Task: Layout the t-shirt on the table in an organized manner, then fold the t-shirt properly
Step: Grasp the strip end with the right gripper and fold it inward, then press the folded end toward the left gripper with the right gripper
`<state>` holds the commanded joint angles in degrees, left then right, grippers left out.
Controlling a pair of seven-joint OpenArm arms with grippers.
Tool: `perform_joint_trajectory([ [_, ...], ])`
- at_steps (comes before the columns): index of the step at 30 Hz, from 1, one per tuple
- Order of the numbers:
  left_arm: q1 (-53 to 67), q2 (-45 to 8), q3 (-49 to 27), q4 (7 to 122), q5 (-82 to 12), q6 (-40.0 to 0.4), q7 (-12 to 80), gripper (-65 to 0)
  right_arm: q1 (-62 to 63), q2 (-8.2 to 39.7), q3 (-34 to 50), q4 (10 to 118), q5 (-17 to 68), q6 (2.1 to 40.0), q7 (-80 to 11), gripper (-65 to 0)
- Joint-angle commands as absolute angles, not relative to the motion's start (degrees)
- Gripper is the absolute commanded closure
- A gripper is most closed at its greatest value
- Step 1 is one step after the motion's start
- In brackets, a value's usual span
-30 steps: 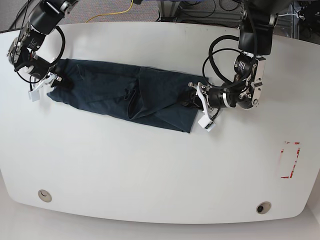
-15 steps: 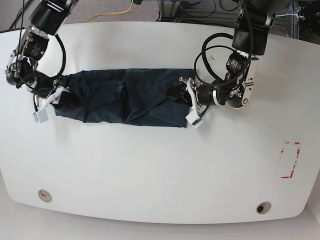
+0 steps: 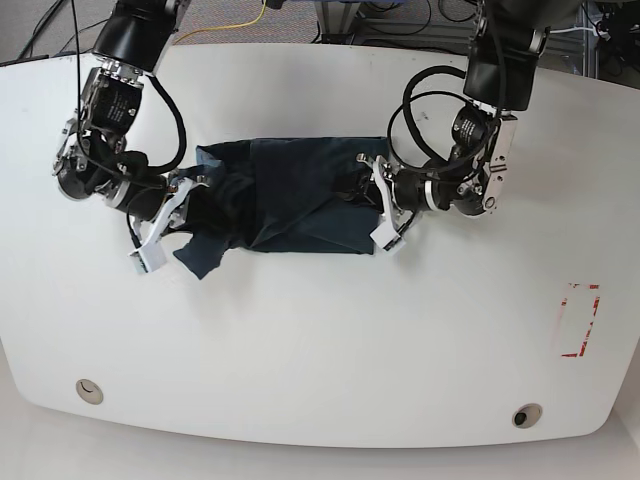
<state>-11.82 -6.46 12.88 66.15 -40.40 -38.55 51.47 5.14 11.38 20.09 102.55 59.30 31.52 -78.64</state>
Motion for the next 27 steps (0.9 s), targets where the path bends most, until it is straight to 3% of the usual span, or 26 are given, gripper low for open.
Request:
perform_joint_trajectory([
  [14, -11.8, -5.0, 12.8, 66.2, -40.5, -38.5, 51.5, -10.0, 6.7, 9.1, 10.9, 102.1, 59.0, 31.3, -78.1, -3.5],
  [27, -11.7, -4.5, 12.9, 66.2, -40.4, -38.4, 51.5, -10.0, 6.8, 5.1, 5.8, 101.4, 54.8, 31.3, -78.1, -1.3],
])
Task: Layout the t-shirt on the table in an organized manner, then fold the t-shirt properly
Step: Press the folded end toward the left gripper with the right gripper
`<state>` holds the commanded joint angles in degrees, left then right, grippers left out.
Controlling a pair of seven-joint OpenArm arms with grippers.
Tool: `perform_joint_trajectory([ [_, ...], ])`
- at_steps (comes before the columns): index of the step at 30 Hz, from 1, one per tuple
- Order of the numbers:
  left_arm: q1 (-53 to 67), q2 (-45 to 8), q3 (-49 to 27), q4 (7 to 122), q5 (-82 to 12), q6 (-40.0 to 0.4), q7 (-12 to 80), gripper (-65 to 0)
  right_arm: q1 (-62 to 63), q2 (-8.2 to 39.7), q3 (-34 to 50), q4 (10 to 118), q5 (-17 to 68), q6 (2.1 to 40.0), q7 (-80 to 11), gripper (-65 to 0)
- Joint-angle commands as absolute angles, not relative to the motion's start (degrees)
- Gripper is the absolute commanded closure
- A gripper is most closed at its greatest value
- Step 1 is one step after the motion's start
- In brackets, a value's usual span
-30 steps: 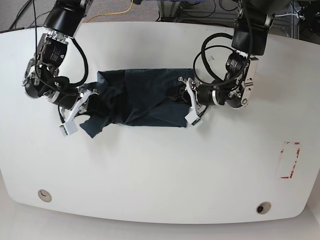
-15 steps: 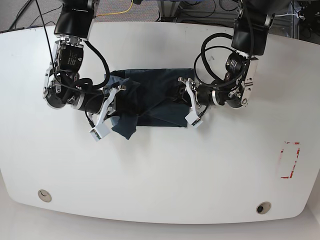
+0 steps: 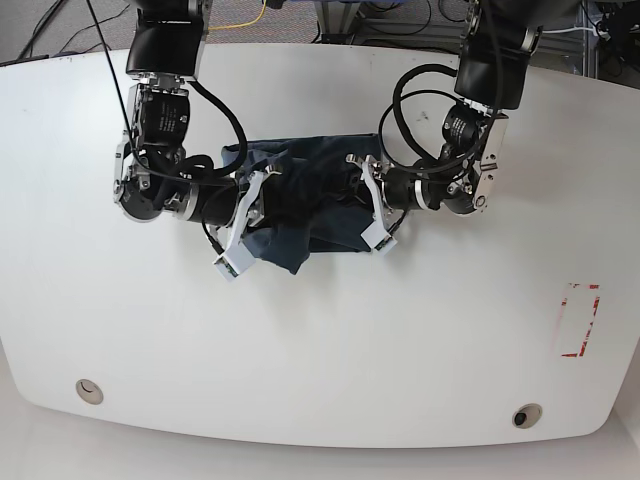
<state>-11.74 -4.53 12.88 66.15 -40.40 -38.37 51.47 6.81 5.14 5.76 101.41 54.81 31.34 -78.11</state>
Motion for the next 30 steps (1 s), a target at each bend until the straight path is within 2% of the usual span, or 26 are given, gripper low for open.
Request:
perform_joint_trajectory([
  [2, -11.7, -4.5, 12.9, 66.2, -40.4, -38.4, 51.5, -10.0, 6.8, 4.4, 4.5, 101.6, 53.6, 31.3, -78.1, 0.0],
  [6, -11.7, -4.5, 12.9, 66.2, -40.5, -38.4, 51.5, -10.0, 6.9, 3.4, 3.6, 101.4, 51.6, 31.3, -77.7, -1.9],
  [8, -11.7, -4.5, 12.9, 66.2, -40.7, -38.4, 51.5, -10.0, 6.9, 3.3, 3.4, 101.4, 51.2, 31.3, -77.4, -4.6],
  [10, -11.7, -4.5, 12.8, 66.2, -40.7, -38.4, 51.5, -10.0, 7.0, 3.3, 3.4, 101.4, 51.1, 31.3, -77.3, -10.8],
  [13, -11.7, -4.5, 12.8, 66.2, -40.7, -38.4, 51.5, -10.0, 7.7, 3.2, 3.4, 101.3, 51.1, 31.3, -77.3, -16.5],
  [19, -11.7, -4.5, 12.8, 66.2, -40.7, -38.4, 51.5, -10.0, 8.0, 3.2, 3.4, 101.2, 51.0, 31.3, -77.3, -11.3],
  [22, -11.7, -4.5, 12.8, 66.2, -40.7, -38.4, 51.5, -10.0, 8.1, 2.2, 3.4, 101.1, 50.9, 31.3, -77.3, -11.6],
  [28, -11.7, -4.4, 12.8, 66.2, -40.7, -38.4, 51.4, -10.0, 8.2, 0.7, 2.2, 99.5, 50.9, 31.3, -77.3, -23.5],
  [30, -11.7, -4.4, 12.8, 66.2, -40.7, -38.4, 51.4, -10.0, 8.3, -0.3, 1.6, 98.8, 50.9, 31.3, -77.3, -24.4],
])
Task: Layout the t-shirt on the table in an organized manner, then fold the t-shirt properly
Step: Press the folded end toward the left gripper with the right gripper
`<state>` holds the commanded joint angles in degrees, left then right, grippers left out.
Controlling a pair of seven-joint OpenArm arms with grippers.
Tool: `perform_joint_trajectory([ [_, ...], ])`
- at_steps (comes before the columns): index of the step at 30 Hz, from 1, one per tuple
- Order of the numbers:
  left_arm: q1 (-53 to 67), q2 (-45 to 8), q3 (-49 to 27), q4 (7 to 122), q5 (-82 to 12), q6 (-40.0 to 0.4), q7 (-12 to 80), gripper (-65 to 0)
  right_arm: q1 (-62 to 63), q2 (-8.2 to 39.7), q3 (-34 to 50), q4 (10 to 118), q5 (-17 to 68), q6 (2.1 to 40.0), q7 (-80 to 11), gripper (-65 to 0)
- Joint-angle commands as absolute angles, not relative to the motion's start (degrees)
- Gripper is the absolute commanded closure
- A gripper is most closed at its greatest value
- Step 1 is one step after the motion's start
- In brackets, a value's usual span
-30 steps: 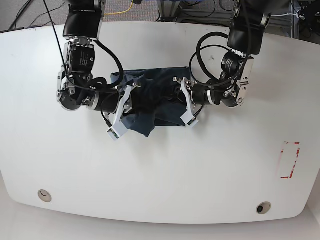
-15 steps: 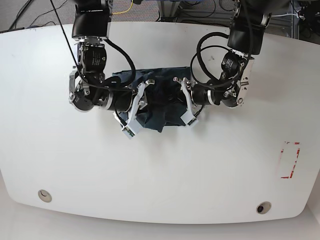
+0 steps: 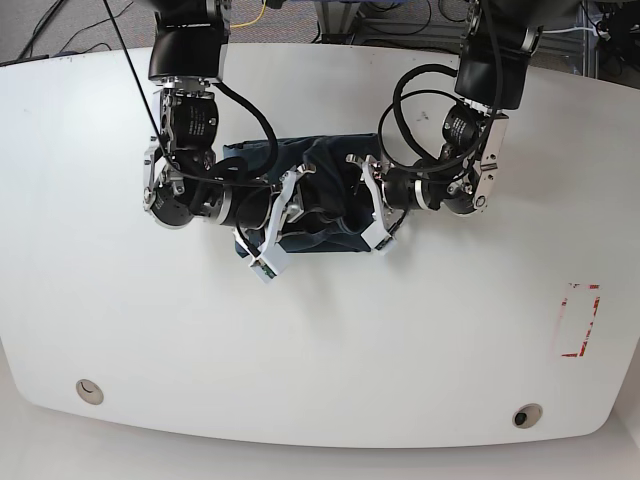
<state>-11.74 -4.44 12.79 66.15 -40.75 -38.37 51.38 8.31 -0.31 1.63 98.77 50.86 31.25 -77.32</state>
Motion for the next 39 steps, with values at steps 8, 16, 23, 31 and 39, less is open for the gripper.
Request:
perform_joint_trajectory([
  [8, -11.7, -4.4, 12.4, 66.9, -40.9, -38.6, 51.4, -10.0, 9.5, -3.1, 1.8, 98.5, 48.7, 31.3, -77.3, -24.9],
  [16, -11.9, -5.0, 10.9, 69.5, -45.4, -38.6, 51.5, -10.1, 10.8, -1.3, 5.4, 98.6, 48.1, 31.7, -77.3, -24.7],
  [23, -12.2, -7.5, 10.9, 73.6, -48.3, -38.5, 51.6, -10.3, 11.7, 2.9, 5.9, 98.6, 48.1, 31.8, -77.3, -24.7],
  [31, -13.7, -11.0, 10.8, 76.4, -52.3, -38.2, 51.6, -17.8, 11.2, 6.2, 6.8, 98.6, 48.1, 31.9, -77.3, -24.7],
  [39, -13.8, -17.3, 5.0, 79.4, -54.1, -38.2, 51.7, -23.9, 8.6, 6.6, 7.1, 98.6, 48.0, 31.9, -77.3, -24.7],
])
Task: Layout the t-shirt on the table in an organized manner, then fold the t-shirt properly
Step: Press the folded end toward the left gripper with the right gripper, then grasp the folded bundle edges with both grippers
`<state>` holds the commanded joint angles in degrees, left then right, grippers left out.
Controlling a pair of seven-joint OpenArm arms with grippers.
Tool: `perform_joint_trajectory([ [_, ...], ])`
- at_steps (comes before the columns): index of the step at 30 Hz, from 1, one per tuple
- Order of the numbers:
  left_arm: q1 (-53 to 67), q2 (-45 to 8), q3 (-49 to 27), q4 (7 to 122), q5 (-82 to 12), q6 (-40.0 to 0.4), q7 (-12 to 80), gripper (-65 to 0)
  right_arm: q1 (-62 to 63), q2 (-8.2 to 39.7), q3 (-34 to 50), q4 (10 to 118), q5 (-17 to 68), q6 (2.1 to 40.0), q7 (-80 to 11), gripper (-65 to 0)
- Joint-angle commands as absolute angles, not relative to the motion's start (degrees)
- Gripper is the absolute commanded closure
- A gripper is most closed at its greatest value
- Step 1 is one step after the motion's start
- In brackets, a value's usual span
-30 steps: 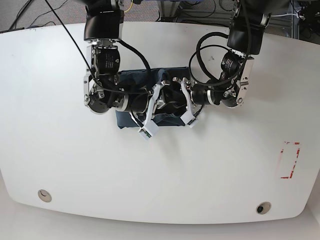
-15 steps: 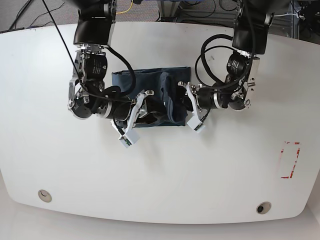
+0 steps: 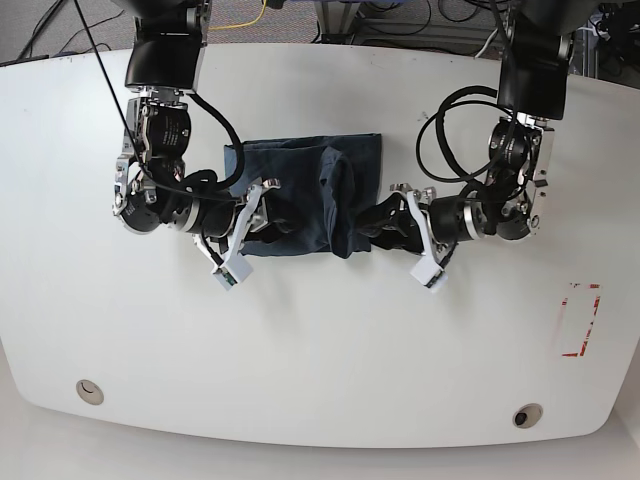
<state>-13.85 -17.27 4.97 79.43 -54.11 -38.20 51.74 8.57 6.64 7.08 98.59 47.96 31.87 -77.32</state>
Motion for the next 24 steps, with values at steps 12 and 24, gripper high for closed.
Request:
perform_joint_trajectory([
  [12, -14.1, -22.1, -3.4, 84.1, -54.1, -38.2, 51.7, -23.9, 5.3, 4.1, 6.6, 98.5, 47.8, 31.9, -77.3, -24.7],
  [24, -13.6, -16.8, 2.9, 92.9, -54.2, -38.5, 55.3, -23.9, 8.5, 4.3, 7.1, 98.3, 43.7, 31.9, -77.3, -24.7],
])
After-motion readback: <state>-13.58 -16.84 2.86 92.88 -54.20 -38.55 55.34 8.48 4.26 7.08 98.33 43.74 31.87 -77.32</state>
